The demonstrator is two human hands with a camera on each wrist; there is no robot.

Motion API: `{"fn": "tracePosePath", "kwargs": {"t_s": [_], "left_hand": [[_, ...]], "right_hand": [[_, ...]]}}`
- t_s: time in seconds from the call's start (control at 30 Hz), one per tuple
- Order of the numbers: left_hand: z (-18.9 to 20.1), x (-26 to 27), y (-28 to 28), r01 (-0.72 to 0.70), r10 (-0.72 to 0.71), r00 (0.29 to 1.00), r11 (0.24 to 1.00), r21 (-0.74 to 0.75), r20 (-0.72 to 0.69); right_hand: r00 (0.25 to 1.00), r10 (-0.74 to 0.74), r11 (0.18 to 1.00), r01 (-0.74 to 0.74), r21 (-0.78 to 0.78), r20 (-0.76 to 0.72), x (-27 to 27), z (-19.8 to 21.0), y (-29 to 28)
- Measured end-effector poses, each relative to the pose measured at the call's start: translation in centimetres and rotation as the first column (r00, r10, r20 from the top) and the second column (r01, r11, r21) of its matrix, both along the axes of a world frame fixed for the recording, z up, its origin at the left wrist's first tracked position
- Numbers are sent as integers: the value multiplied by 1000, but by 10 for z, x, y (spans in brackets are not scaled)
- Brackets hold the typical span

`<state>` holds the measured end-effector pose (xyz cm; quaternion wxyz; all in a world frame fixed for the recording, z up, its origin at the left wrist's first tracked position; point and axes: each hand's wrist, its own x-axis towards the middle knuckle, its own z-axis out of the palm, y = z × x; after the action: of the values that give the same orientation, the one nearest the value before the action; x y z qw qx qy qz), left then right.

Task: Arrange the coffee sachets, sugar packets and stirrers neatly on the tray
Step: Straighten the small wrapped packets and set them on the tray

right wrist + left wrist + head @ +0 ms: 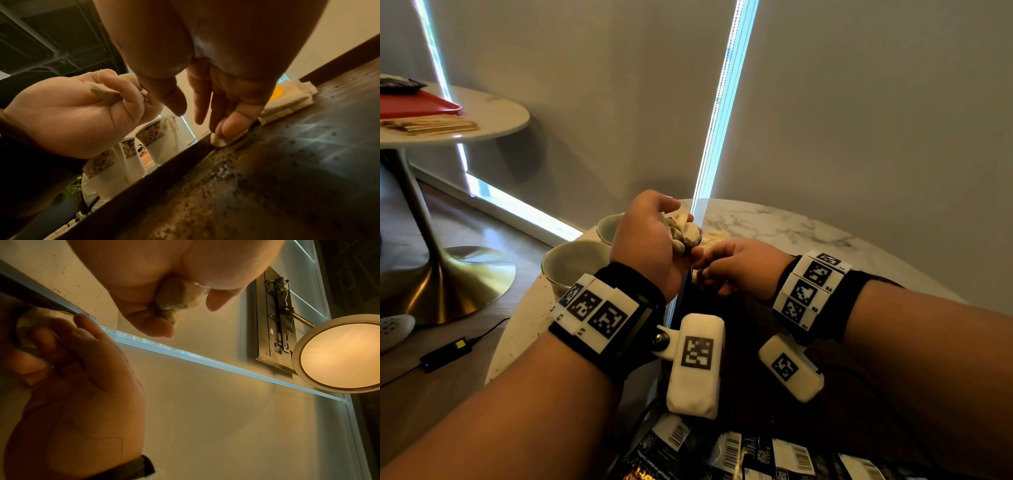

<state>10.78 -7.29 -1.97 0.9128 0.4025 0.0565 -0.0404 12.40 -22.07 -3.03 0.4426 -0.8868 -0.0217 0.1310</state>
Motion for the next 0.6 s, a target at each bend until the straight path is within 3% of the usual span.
{"fn": "tracePosePath", "kwargs": {"t_s": [0.27,0.47,0.6], "left_hand": [[-2,0,1,69,-69,998,997,24,-2],[-4,-1,2,137,-137,990,990,32,-19],[-4,-1,2,134,-133,991,990,40,-21]], "right_hand": [[939,-146,951,47,305,310,2,11,-7],[947,-27,939,-85,333,319,-2,18,0],[941,-24,946,-88,312,337,-5,19,4]]}}
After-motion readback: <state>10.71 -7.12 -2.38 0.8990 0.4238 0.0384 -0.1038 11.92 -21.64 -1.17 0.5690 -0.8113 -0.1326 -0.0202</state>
